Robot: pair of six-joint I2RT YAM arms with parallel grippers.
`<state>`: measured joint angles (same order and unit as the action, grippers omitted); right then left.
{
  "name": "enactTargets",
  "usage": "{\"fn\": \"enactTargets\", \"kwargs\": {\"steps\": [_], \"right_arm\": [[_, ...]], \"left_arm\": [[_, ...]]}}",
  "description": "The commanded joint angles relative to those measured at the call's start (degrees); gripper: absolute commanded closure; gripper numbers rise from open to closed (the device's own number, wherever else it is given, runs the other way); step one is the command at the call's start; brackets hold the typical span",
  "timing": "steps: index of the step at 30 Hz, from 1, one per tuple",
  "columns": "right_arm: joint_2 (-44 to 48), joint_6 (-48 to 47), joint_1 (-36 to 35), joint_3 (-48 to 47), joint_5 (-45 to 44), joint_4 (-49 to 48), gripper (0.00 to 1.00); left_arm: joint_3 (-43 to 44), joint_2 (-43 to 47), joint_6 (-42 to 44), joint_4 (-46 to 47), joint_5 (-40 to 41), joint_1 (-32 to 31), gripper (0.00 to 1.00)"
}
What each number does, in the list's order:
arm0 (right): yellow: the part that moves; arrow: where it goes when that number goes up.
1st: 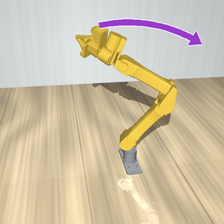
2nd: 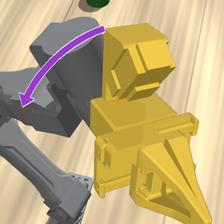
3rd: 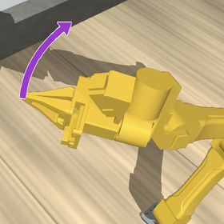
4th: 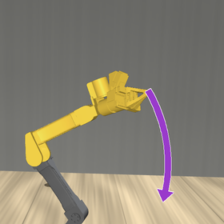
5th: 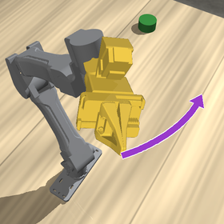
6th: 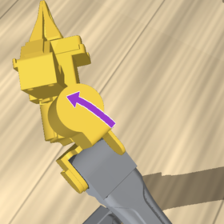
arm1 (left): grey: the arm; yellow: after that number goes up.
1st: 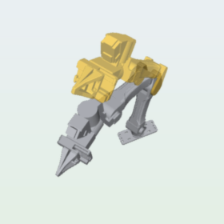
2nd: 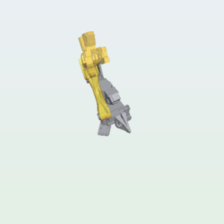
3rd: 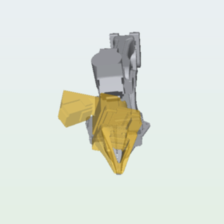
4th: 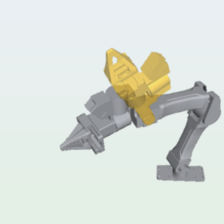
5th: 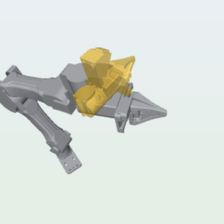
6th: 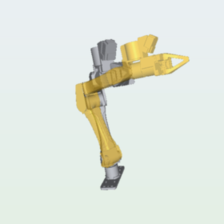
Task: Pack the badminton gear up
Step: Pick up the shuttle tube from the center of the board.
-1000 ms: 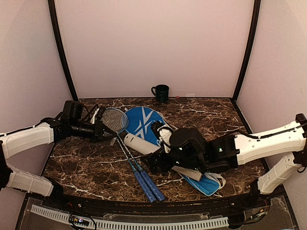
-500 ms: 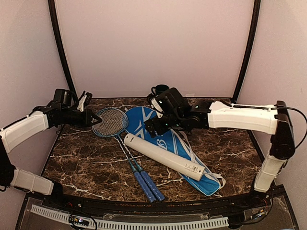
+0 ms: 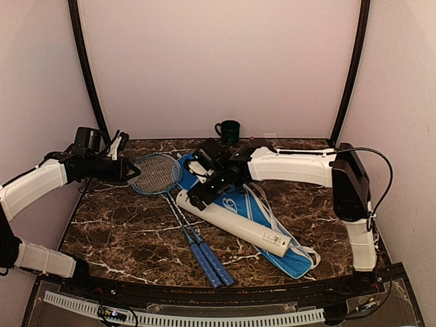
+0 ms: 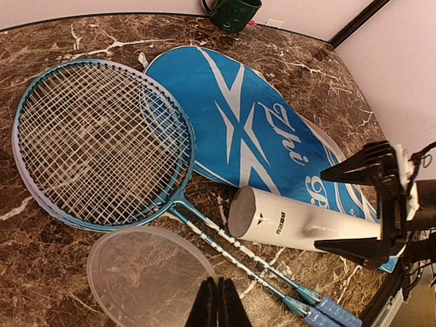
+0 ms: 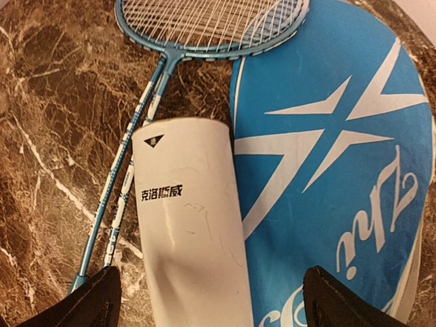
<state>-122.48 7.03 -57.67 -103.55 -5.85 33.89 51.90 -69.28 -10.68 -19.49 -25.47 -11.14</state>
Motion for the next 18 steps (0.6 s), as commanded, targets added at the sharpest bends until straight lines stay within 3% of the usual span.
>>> {"fn": "enactTargets", "kwargs": {"steps": [1, 18], "right_arm": [[-3.42, 0.19, -0.36, -3.73, 1.95, 2.23, 0.09], [-9.96, -2.90, -3.23, -6.87, -1.23, 5.41, 0.16]], "left_arm": [[-0.75, 0.78, 0.65, -0.62, -0.83, 0.24, 1.00], [-0.80, -0.33, 0.30, -0.38, -2.56, 0.31, 1.00]]}}
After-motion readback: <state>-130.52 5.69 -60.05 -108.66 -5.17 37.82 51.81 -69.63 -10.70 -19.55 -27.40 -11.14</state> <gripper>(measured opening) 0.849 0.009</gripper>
